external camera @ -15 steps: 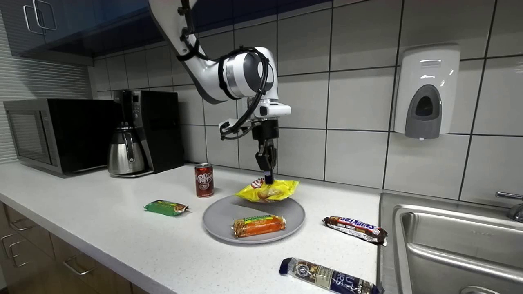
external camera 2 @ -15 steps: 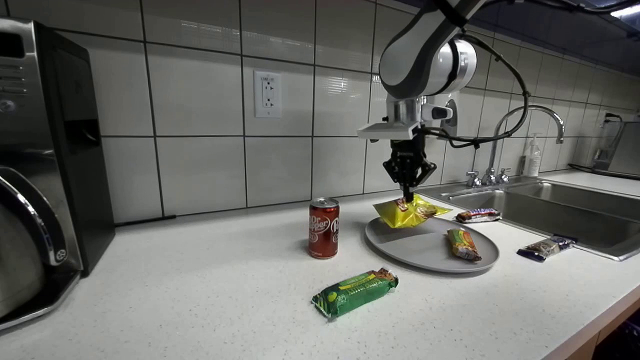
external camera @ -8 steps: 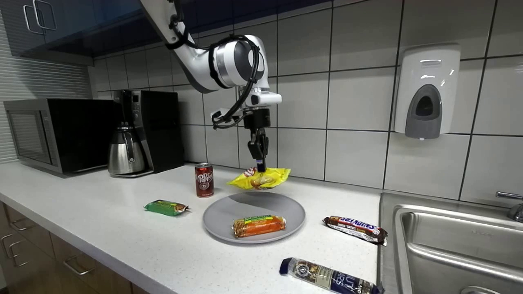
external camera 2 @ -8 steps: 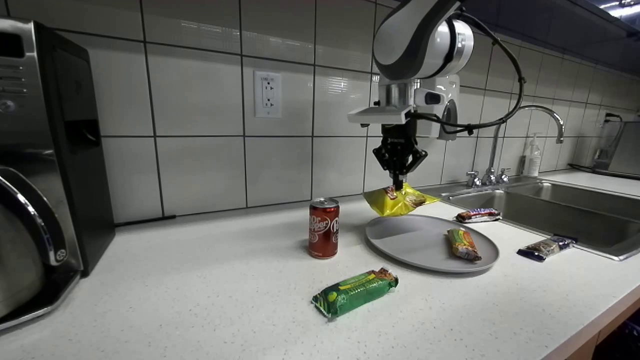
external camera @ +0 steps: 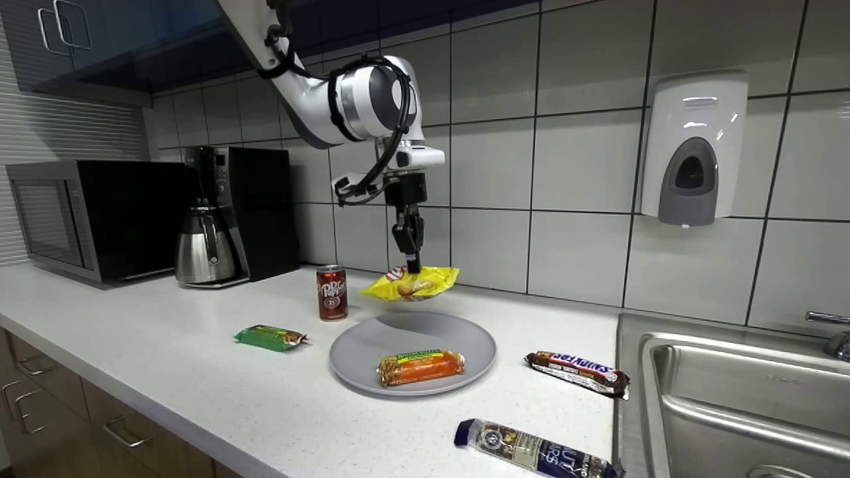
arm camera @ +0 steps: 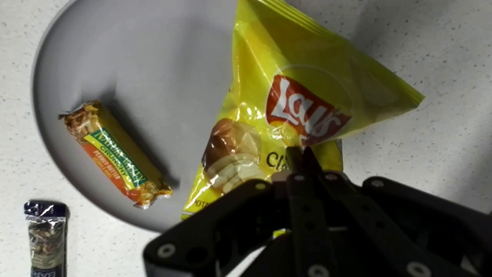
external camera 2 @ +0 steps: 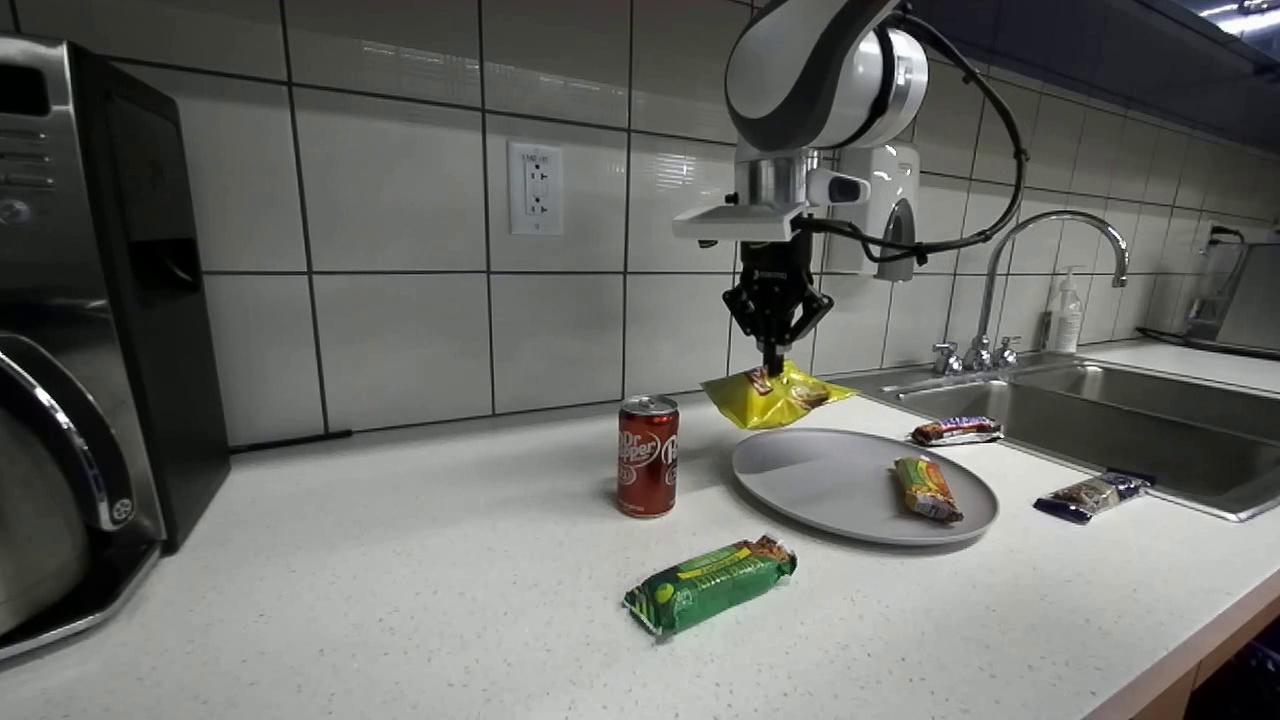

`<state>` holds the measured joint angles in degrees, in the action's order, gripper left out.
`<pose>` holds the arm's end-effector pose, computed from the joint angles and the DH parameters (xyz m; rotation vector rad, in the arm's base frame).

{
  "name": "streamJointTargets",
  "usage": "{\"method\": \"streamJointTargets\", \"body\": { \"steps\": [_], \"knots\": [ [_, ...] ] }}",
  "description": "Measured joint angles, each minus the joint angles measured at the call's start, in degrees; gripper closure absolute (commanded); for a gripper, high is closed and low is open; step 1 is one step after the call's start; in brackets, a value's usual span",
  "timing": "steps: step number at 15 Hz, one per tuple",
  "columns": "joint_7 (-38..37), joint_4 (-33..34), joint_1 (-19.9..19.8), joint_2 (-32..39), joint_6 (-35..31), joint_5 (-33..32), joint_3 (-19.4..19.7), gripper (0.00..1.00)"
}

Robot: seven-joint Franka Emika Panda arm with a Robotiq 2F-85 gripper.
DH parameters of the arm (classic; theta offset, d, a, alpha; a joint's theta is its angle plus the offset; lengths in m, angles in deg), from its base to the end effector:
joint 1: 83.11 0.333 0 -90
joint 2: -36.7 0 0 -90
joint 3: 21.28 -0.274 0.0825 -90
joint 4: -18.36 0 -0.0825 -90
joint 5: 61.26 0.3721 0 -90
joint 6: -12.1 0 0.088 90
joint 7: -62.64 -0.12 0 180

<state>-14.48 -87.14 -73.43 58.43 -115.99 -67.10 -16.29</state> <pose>0.6124 0.0482 0.2800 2.5326 -1.7241 0.1315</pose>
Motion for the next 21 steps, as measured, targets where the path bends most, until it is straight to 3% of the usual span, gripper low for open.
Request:
{"method": "streamJointTargets", "body": {
  "steps": [11, 21],
  "knots": [
    [3.06, 7.63, 1.5, 5.2, 1.17, -0.07, -2.9, 1.0],
    [8.09, 14.45, 1.56, 12.24, 2.8, -0.03, -3.08, 1.0]
  ]
}}
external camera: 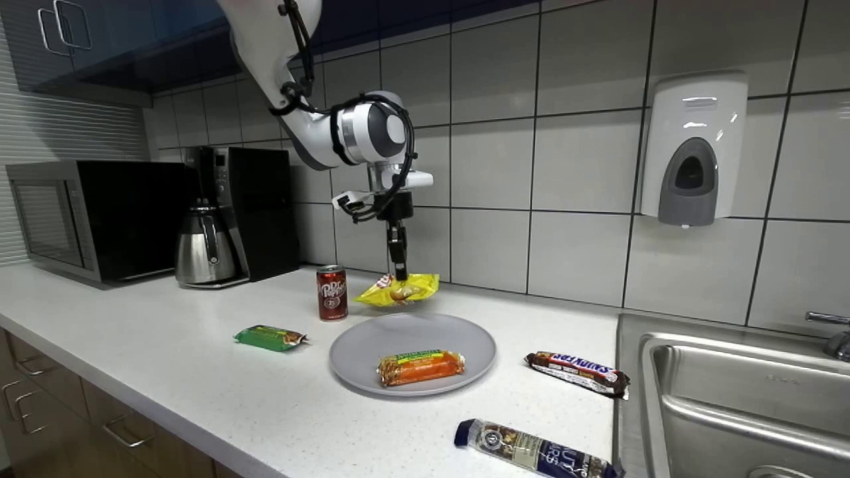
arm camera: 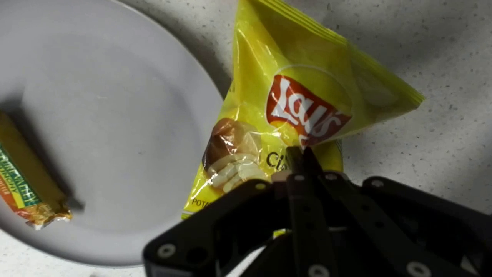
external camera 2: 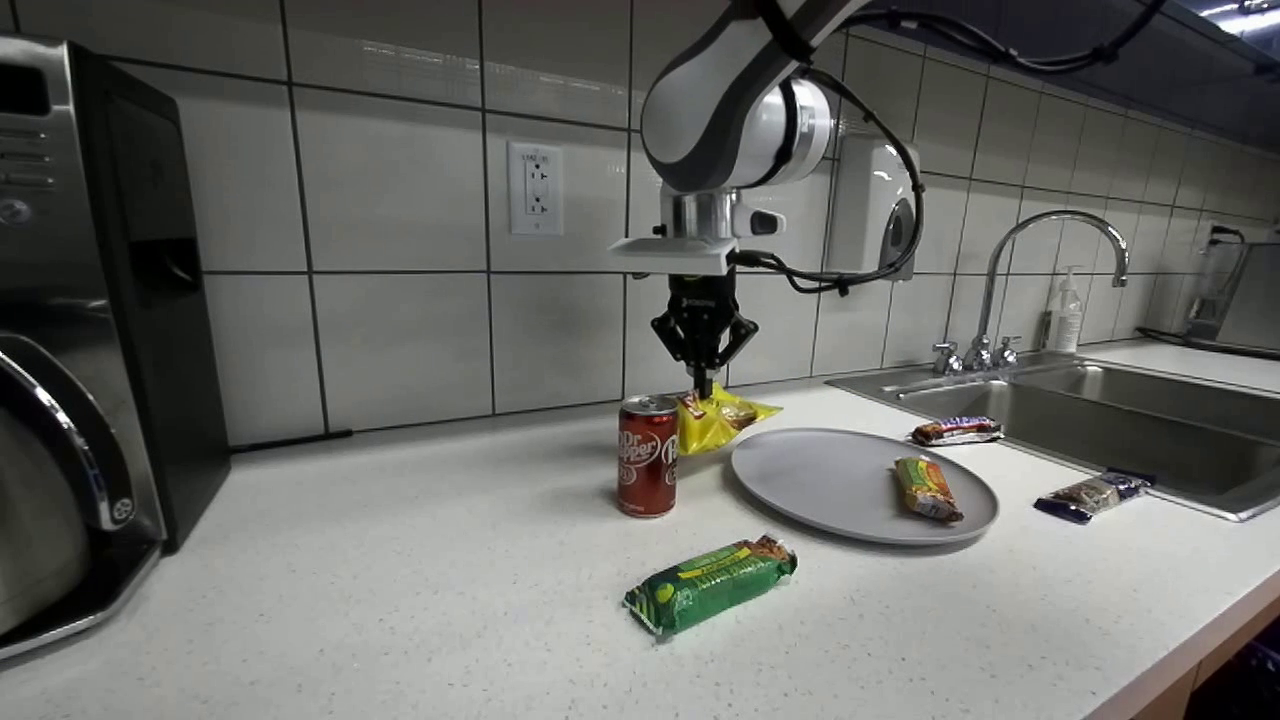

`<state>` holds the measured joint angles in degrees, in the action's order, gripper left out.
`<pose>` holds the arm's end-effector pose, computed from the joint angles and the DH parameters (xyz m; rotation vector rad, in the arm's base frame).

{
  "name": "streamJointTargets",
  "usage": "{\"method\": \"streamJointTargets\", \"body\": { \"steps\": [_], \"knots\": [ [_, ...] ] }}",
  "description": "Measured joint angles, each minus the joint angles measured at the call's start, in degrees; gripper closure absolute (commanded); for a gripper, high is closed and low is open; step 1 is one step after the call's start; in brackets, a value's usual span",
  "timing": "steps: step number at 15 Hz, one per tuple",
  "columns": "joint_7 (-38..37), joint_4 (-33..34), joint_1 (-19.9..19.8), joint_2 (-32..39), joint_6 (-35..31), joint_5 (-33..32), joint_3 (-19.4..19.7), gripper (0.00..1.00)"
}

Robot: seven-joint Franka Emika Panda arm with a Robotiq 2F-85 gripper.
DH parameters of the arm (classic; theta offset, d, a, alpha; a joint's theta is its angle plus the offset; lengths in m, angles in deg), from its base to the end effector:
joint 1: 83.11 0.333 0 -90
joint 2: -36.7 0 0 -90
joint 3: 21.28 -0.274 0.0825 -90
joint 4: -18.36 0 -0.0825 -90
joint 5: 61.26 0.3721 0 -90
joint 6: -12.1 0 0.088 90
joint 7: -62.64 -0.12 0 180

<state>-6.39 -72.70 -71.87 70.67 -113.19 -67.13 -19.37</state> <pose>0.6540 0.1048 0.2490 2.7049 -1.4379 0.1045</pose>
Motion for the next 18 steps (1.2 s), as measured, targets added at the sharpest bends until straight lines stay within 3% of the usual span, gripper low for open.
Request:
{"method": "streamJointTargets", "body": {
  "steps": [1, 2, 11, 13, 18],
  "knots": [
    [0.3, 0.49, 0.0, 0.45, 0.17, 0.01, 0.0, 0.74],
    [0.56, 0.97, 0.0, 0.88, 0.33, 0.01, 0.0, 0.73],
    [1.63, 3.37, 0.0, 2.24, 1.27, 0.04, 0.05, 0.06],
    [1.64, 3.53, 0.0, 2.09, 1.27, 0.04, 0.16, 0.0],
    [1.64, 3.17, -0.12, 0.57, 1.33, 0.12, 0.49, 0.0]
  ]
}}
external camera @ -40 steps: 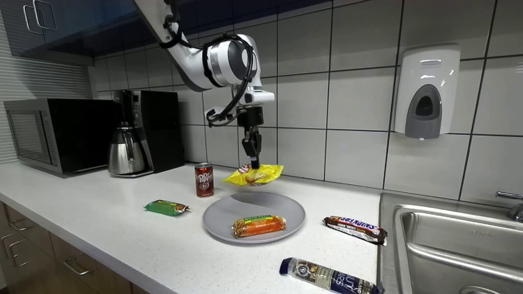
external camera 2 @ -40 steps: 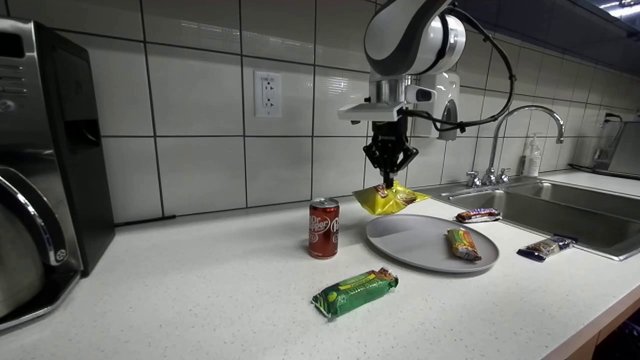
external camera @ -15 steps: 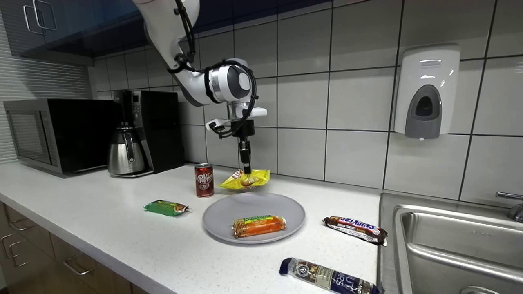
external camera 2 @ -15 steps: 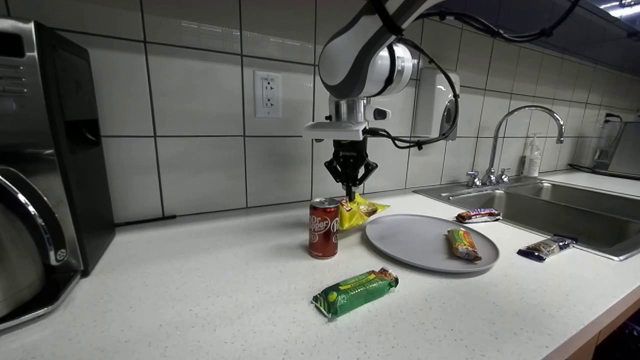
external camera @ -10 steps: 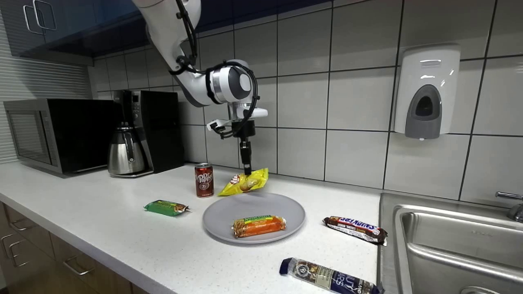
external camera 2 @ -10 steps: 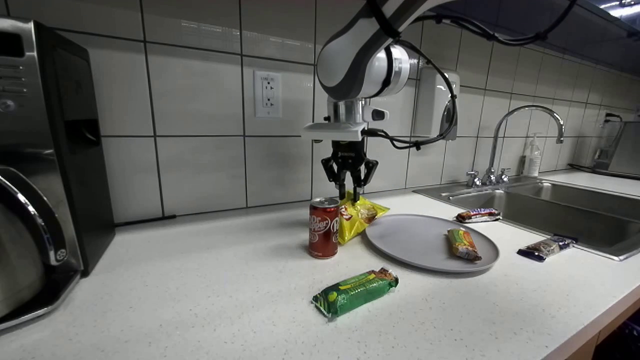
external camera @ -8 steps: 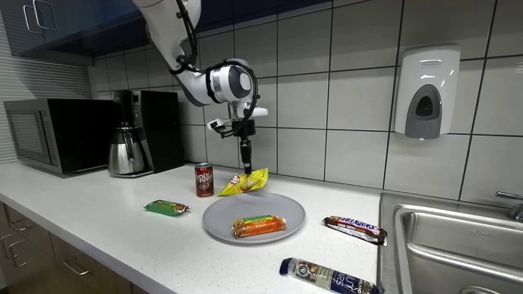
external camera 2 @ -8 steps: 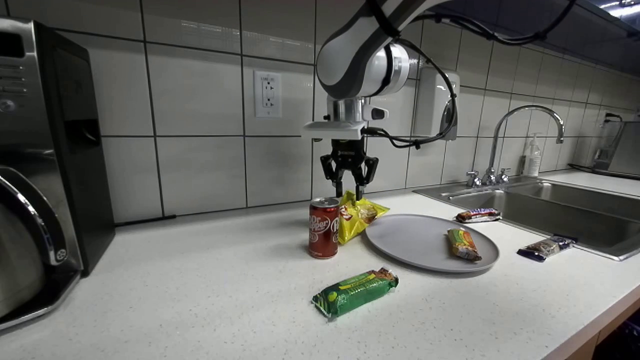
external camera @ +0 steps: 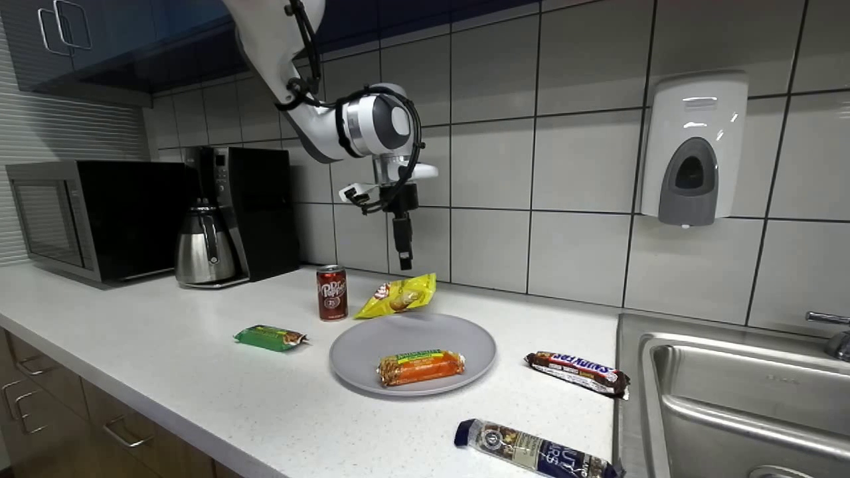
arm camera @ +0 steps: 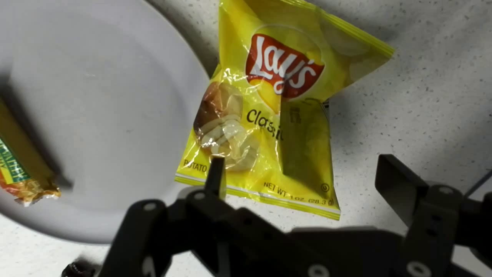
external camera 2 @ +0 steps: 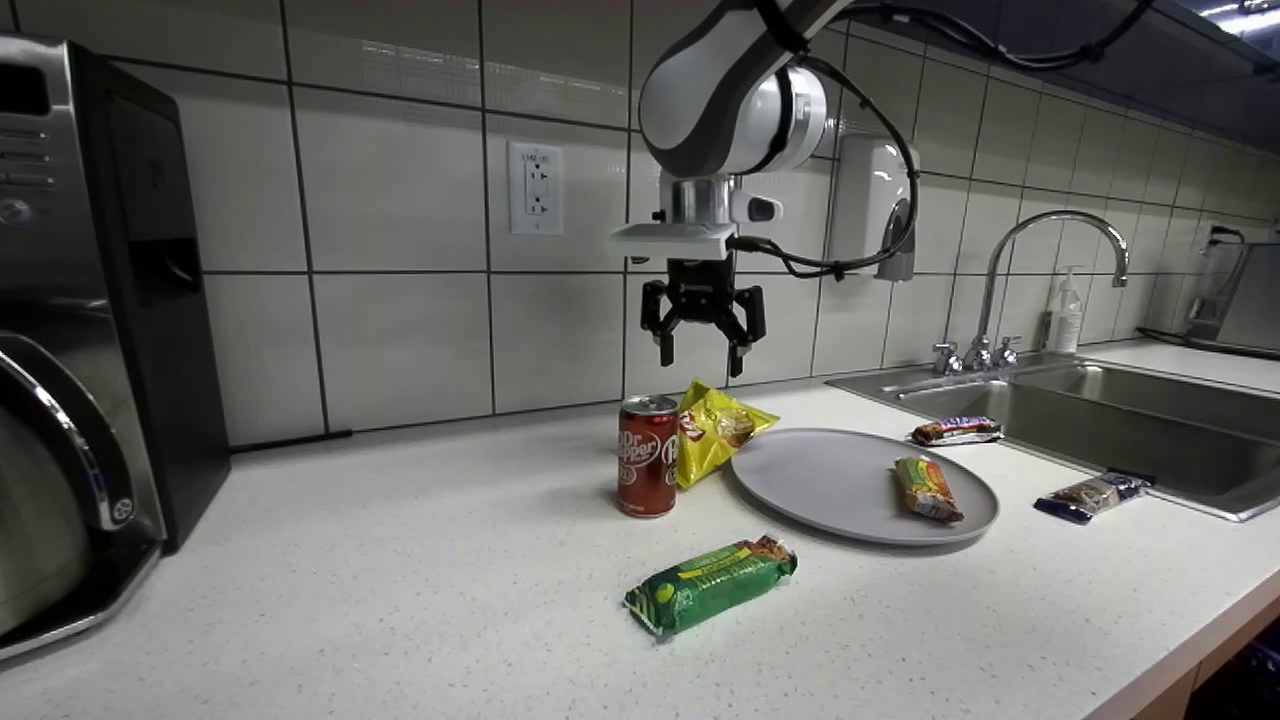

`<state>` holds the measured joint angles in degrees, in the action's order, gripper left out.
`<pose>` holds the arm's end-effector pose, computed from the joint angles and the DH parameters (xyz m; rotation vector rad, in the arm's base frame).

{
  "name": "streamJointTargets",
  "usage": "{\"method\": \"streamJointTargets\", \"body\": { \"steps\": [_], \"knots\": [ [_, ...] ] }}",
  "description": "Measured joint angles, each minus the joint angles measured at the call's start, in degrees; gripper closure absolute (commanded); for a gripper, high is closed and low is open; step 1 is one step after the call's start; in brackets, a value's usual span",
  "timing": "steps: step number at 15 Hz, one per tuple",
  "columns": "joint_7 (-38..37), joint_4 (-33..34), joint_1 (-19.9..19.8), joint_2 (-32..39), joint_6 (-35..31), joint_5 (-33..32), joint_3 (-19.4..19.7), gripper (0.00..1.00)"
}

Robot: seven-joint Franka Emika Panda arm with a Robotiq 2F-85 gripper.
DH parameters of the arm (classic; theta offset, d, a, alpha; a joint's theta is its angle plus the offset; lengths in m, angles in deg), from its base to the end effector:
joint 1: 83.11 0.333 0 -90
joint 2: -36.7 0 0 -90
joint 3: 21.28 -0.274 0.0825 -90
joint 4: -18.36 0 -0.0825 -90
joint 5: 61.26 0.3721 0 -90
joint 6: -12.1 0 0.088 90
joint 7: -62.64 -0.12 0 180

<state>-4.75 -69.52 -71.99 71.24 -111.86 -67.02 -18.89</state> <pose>0.6655 0.1005 0.2651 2.7228 -1.4194 0.1347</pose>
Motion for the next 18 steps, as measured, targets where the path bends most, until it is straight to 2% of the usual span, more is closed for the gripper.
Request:
{"method": "streamJointTargets", "body": {
  "steps": [18],
  "knots": [
    [0.32, -16.26, -2.63, -13.46, 0.02, 0.06, 1.39, 0.0]
  ]
}}
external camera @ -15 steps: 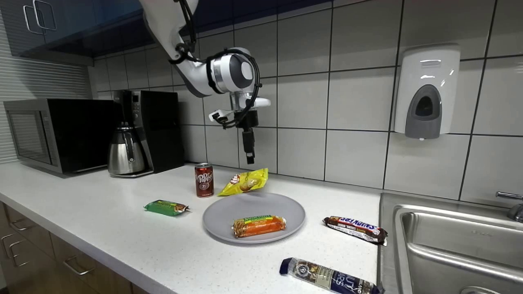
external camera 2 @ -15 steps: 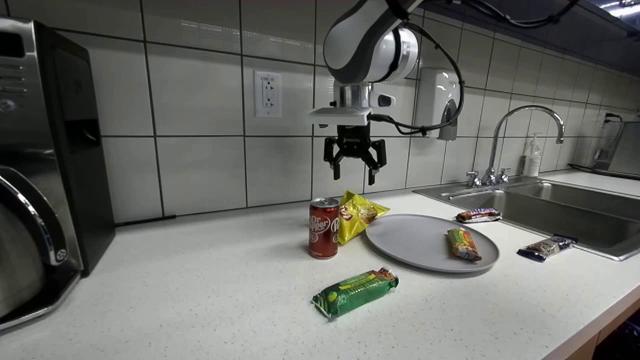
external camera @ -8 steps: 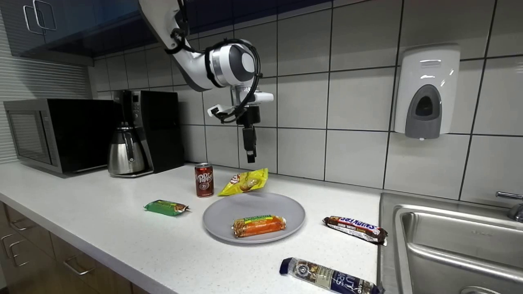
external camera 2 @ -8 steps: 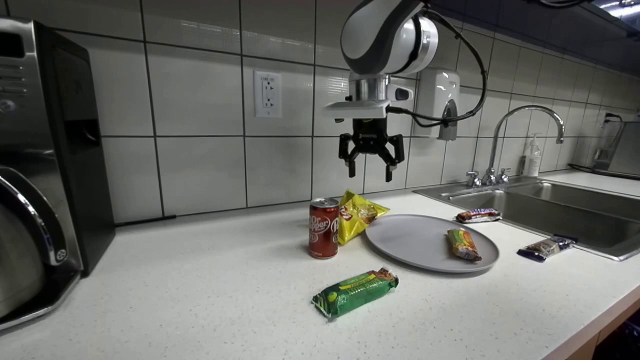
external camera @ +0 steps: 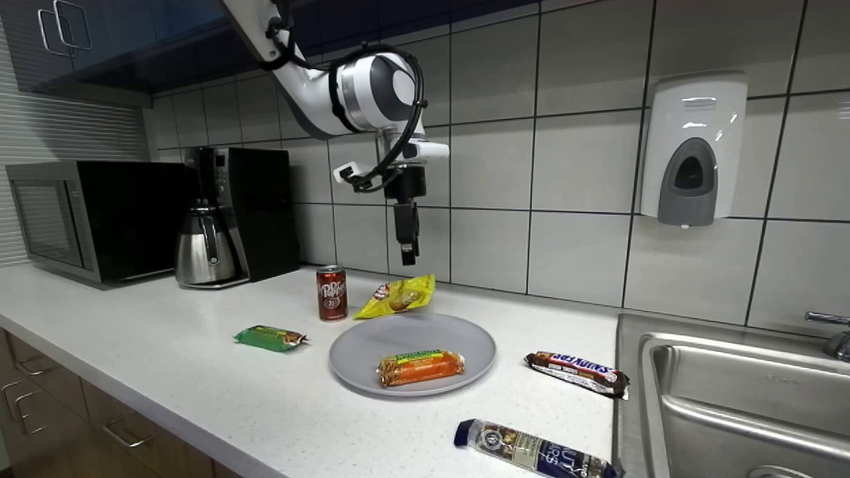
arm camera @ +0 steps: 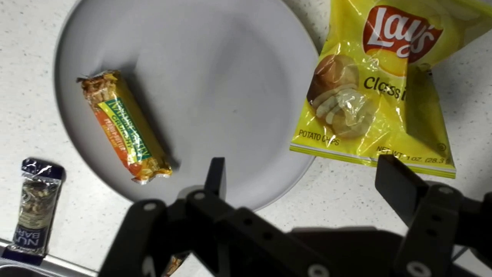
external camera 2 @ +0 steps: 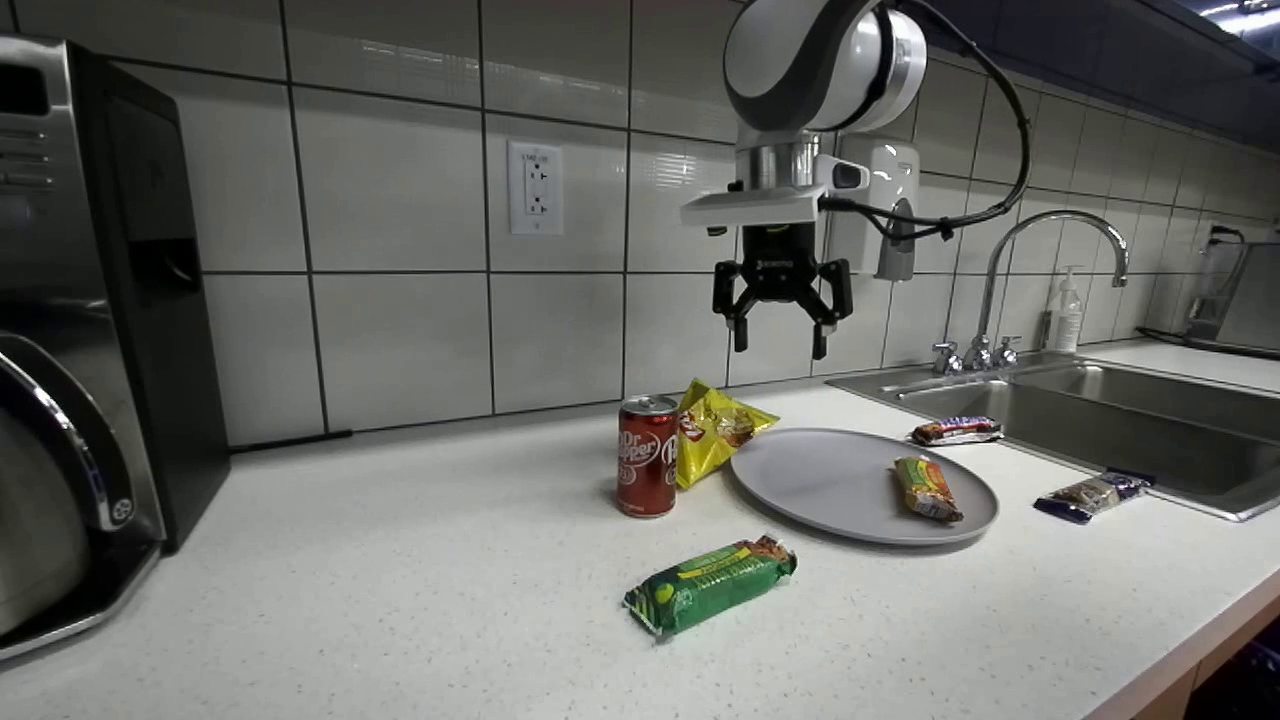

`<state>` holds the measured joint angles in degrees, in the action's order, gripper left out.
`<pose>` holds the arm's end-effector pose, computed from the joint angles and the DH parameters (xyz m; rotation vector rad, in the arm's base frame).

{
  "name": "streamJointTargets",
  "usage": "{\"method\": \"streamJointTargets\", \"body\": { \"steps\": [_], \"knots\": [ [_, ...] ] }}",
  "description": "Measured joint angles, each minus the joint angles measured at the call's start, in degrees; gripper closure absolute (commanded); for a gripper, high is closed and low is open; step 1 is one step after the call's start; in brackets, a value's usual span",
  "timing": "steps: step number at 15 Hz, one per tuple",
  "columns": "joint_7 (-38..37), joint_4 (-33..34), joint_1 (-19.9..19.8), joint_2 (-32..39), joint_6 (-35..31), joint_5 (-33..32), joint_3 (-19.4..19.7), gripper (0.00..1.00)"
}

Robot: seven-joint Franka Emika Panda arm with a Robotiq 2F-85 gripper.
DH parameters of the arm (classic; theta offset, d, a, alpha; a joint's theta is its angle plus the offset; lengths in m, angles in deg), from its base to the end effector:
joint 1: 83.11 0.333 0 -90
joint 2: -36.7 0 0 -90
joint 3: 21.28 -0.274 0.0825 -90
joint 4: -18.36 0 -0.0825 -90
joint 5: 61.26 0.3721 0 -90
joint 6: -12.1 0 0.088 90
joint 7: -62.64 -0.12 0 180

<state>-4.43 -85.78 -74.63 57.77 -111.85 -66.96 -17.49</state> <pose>0.6108 0.0468 0.2908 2.6493 -1.4960 0.0676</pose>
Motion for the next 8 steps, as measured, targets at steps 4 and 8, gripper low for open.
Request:
{"method": "streamJointTargets", "body": {
  "steps": [4, 8],
  "knots": [
    [0.0, -2.84, -0.23, -1.66, 0.0, 0.0, 0.14, 0.0],
    [0.0, -5.3, -0.23, -3.12, -0.02, -0.02, 0.14, 0.0]
  ]
}}
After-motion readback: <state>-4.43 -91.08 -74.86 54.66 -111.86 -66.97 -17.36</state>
